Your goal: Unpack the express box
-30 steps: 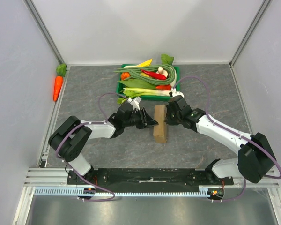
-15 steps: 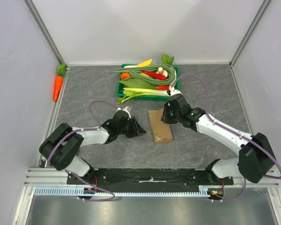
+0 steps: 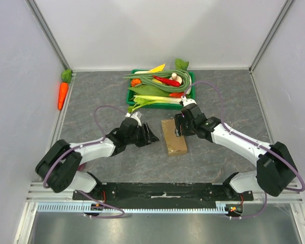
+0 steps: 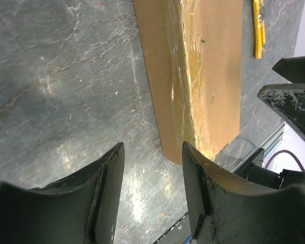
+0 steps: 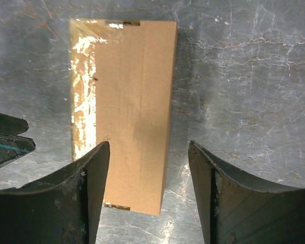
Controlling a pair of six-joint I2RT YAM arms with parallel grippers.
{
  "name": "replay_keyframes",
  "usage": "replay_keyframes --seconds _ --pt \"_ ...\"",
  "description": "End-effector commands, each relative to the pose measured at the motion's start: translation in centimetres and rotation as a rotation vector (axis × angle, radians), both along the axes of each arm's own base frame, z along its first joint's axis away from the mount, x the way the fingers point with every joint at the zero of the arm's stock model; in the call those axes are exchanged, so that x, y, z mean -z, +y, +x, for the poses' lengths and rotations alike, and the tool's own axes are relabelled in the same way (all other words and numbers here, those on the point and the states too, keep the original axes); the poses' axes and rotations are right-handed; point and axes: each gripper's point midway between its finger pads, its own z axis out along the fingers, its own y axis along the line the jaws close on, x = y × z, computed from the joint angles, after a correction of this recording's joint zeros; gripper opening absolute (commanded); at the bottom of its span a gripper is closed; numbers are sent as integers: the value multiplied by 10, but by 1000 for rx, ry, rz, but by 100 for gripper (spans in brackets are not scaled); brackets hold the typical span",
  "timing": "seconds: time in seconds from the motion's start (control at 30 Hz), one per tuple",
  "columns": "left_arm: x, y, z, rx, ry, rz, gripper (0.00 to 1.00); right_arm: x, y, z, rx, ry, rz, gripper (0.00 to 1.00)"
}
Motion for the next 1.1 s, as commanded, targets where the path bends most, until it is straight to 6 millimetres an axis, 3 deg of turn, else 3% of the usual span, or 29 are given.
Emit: replay_keyframes --seconds 0.0,0.13,0.4,0.5,0.6,0.7,0.73,0.83,1.07 --pt "-12 -29 11 109 -48 -38 56 24 -11 -6 -41 38 -108 71" --pt "-19 -49 16 138 -47 -71 57 37 -10 -9 -54 71 -120 73" --pt "-16 -58 26 105 -20 -78 57 51 -7 -19 -88 108 -98 73" --pt "-6 -59 26 93 13 -52 52 53 -7 -19 -94 109 -103 73" --pt "2 -56 25 82 37 -15 41 57 -10 -19 -86 115 -116 72" --pt "8 -50 23 60 41 28 36 60 -11 -21 -81 122 -121 64" --pt "6 -48 25 53 29 36 35 62 -12 -22 -80 127 -122 53" --pt "7 -43 24 41 24 57 35 63 -12 -23 -78 132 -124 45" --pt "15 -24 19 9 33 154 33 71 -19 -26 -59 148 -148 43"
